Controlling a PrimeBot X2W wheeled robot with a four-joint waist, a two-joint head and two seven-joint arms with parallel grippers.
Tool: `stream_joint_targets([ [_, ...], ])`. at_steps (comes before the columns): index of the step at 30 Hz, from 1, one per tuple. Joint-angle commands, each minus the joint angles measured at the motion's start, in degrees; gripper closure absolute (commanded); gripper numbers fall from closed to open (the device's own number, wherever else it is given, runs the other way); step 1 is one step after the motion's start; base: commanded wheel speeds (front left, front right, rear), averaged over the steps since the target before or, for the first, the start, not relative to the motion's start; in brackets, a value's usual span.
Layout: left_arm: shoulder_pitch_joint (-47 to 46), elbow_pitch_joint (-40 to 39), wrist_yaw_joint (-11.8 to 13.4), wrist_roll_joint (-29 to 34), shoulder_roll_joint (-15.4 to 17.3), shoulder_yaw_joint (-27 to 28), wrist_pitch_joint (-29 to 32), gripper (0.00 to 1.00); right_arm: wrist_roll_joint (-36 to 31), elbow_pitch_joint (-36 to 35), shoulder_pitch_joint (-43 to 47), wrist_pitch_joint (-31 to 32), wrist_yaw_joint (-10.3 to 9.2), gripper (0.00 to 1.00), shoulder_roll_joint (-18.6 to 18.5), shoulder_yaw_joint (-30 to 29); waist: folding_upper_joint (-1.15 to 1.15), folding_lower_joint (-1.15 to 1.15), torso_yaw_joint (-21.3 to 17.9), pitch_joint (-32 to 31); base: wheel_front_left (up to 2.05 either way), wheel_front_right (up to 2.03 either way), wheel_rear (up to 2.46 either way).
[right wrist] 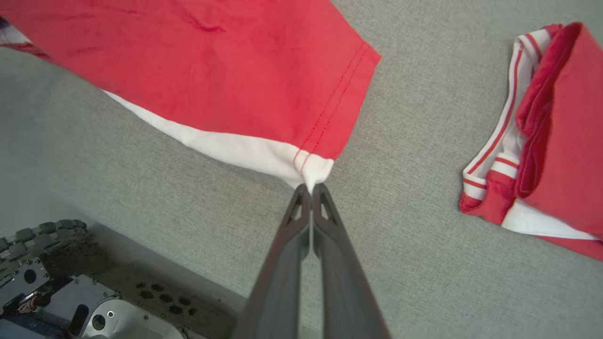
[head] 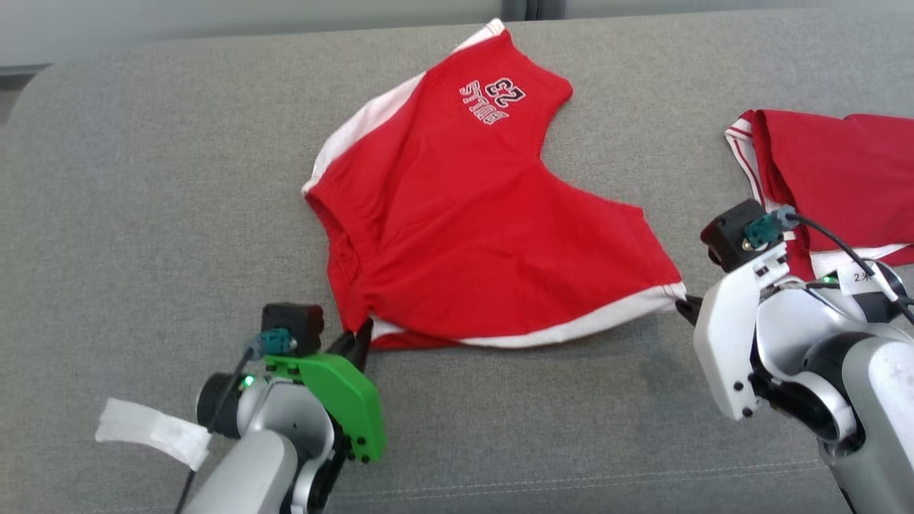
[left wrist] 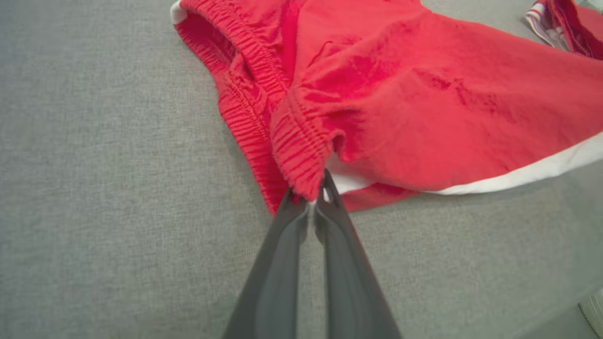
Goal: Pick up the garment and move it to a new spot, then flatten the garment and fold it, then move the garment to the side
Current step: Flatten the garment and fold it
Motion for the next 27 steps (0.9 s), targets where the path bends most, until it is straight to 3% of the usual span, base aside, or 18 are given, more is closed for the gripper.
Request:
stream_joint_targets([
  [1, 3.1, -1.5, 0.9, -0.1, 0.3, -0.9, 0.9, 1.0, 1.4, -2.1, 2.6, 2.7, -0.07, 1.0, -0.9, 0.3, 0.0, 0.01, 0.6, -2.7, 0.0, 0.0, 0.0],
  [10, 10.4, -8.8, 4.2, 1.1, 3.7, -3.2, 5.3, 1.0, 6.0, -10.8, 11.8, 12.7, -0.04, 1.0, -3.7, -2.6, 0.0, 0.01, 1.5, -4.7, 0.0, 0.0, 0.0],
  [14, 11.5, -11.0, 4.7, 1.0, 4.6, -3.8, 7.1, 1.0, 6.4, -12.9, 13.5, 13.7, -0.04, 1.0, -3.6, -4.5, 0.0, 0.01, 1.6, -4.8, 0.0, 0.0, 0.0],
  [19, 9.7, -12.7, 4.8, 0.7, 4.4, -3.9, 8.2, 1.0, 6.9, -13.4, 9.8, 10.6, -0.04, 1.0, -2.4, -5.6, 0.0, 0.01, 1.7, -3.7, 0.0, 0.0, 0.0],
  [27, 1.8, -10.7, 3.2, 0.6, 1.9, -3.4, 8.5, 1.0, 3.6, -1.7, -4.4, 1.1, -0.04, 1.0, -0.9, -2.7, 0.0, 0.01, 2.5, -0.3, 0.0, 0.0, 0.0],
])
